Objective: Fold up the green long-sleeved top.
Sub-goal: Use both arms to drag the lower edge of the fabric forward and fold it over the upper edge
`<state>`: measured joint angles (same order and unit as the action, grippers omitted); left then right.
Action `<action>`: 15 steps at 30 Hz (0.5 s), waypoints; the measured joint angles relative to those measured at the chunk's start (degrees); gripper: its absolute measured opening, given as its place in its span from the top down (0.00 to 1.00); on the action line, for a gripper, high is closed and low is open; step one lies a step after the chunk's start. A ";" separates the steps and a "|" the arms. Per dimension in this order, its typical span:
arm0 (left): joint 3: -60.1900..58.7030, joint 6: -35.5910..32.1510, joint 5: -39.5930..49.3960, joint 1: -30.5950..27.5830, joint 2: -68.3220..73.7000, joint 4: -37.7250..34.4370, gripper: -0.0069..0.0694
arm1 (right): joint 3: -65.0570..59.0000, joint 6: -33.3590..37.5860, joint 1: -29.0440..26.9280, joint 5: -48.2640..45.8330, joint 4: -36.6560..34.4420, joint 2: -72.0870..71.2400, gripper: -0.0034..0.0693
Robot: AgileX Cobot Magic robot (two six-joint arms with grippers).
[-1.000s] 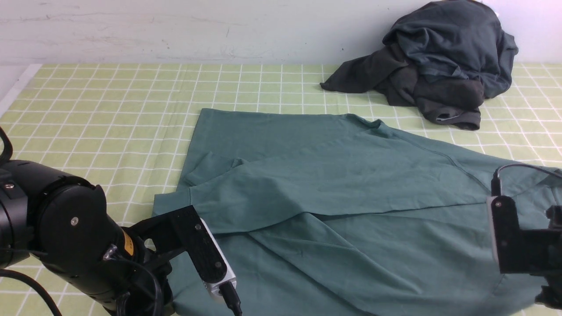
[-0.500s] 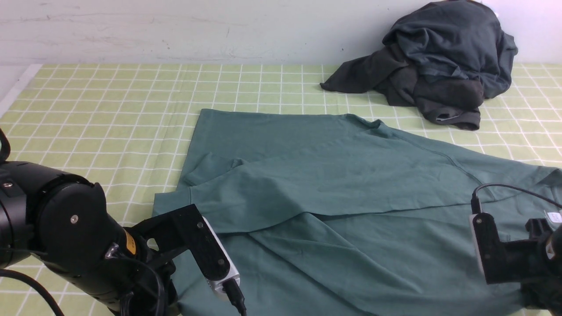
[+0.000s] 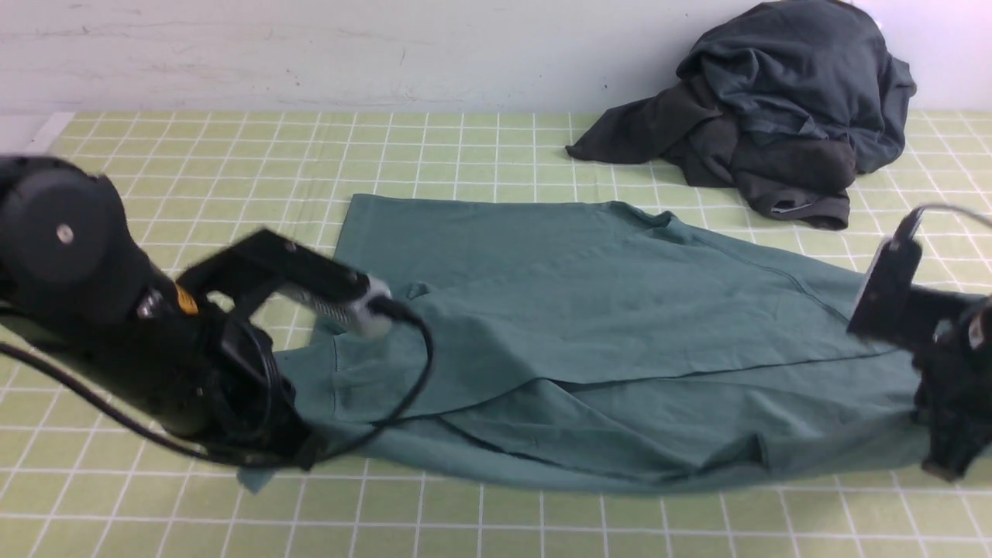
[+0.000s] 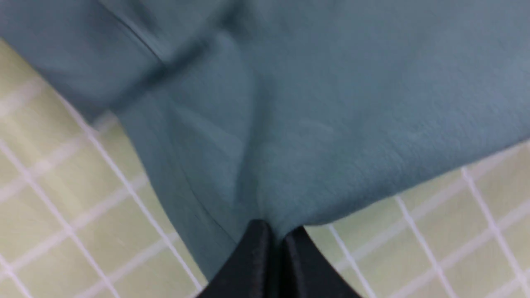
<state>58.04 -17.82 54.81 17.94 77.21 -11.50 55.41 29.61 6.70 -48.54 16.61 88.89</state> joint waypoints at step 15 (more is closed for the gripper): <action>32.39 0.37 -3.38 -5.94 24.13 0.12 0.90 | 21.01 -10.44 0.00 0.23 0.03 8.95 0.96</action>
<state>90.43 -17.45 51.43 12.00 101.34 -11.38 76.42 19.17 6.70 -48.31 16.64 97.84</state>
